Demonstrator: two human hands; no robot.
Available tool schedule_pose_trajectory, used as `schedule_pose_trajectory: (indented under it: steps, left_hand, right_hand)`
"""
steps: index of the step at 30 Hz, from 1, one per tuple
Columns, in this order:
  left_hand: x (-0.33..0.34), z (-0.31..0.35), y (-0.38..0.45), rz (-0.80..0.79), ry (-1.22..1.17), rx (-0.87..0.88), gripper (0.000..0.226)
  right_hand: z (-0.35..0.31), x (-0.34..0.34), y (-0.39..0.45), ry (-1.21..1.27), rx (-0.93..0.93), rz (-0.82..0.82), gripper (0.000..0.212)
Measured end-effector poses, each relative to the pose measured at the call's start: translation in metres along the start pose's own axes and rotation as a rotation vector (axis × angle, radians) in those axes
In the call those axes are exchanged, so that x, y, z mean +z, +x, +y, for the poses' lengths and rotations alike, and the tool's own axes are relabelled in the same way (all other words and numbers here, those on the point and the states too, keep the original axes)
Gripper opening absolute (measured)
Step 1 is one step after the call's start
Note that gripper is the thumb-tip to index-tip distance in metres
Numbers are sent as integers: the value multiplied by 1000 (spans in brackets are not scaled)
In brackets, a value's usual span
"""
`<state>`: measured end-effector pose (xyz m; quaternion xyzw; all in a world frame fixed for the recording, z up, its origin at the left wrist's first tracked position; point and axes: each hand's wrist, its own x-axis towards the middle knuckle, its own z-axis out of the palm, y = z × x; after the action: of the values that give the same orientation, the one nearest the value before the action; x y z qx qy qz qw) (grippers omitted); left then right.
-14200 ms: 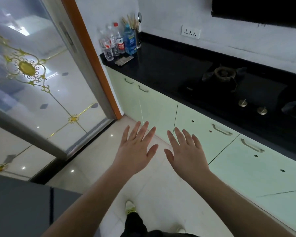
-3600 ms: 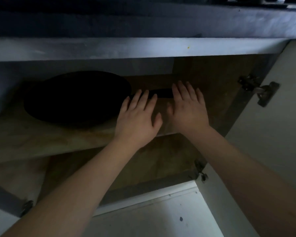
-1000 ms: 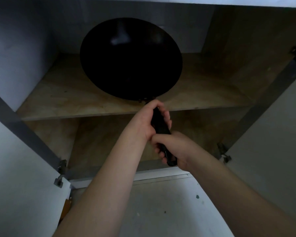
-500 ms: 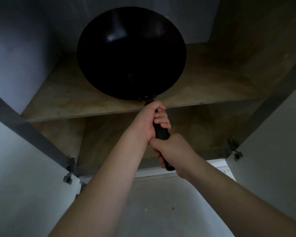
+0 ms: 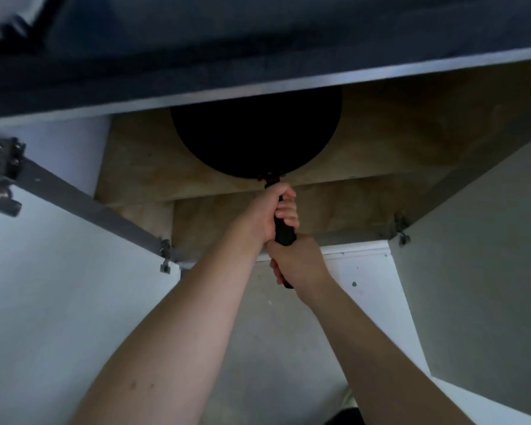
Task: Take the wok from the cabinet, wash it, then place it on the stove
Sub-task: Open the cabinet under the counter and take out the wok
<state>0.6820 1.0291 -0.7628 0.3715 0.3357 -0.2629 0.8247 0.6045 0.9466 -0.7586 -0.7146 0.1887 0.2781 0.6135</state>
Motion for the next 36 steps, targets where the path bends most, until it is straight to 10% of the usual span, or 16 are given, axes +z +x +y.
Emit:
schedule_pose_trajectory:
  steps: [36]
  left_hand:
    - [10,-176,-365,113,-31,-614,43]
  right_hand:
    - [19,-1,-428,14,581,80,10]
